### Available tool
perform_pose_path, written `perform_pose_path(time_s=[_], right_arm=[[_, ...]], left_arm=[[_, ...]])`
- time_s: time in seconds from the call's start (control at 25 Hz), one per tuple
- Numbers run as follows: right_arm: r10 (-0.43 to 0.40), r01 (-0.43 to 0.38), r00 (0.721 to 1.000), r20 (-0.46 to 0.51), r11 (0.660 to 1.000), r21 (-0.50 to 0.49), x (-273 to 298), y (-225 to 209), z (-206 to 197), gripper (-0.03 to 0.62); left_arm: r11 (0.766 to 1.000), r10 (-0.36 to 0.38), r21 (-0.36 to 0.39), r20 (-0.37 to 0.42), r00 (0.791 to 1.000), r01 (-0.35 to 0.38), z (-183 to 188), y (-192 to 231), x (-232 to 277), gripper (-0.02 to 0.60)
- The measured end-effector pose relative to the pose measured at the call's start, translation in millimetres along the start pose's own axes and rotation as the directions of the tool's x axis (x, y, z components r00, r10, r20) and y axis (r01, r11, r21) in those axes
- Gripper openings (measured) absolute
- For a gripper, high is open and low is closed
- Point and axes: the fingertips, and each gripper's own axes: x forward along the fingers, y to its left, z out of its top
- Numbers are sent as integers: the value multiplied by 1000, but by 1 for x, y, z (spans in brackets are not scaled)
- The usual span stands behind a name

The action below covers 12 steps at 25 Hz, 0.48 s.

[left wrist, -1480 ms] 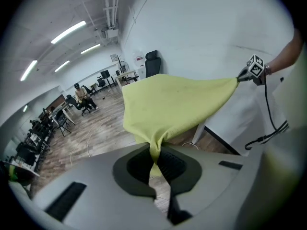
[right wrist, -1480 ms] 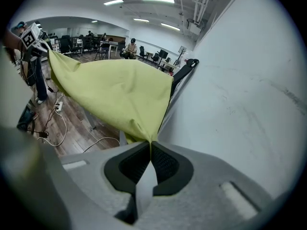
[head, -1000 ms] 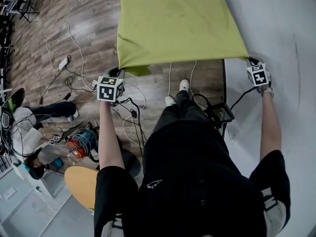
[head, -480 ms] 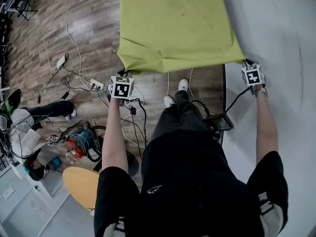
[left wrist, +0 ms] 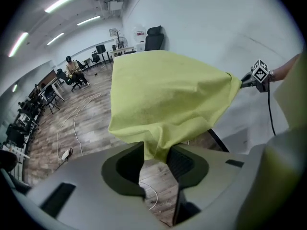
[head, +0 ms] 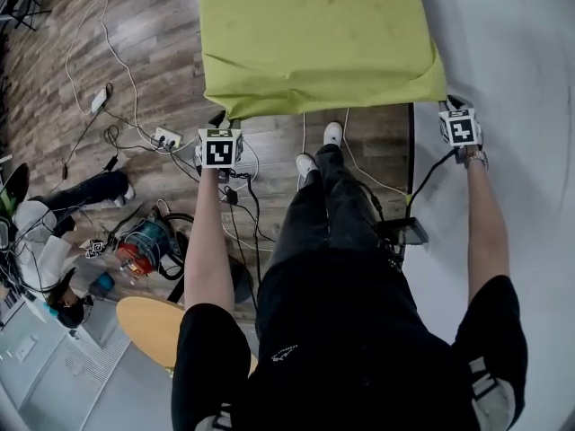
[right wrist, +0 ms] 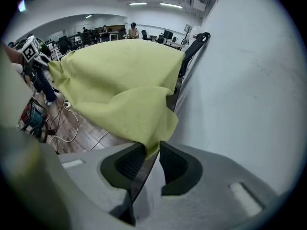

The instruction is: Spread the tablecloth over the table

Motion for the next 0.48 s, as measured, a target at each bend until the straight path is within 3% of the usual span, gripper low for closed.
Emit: perform_pose_path(time_s=[0.12,0.48], right_arm=[[22,-22,1000,-12,999,36,13,4,-7,126],[69,-63,997,-43,990,123,15,21,-24,253]], left_arm=[[998,-27,-52,-5,1000,27,-4,-5,13,189],[994,-63,-86,-23,998,61,-27,-22,22,245]])
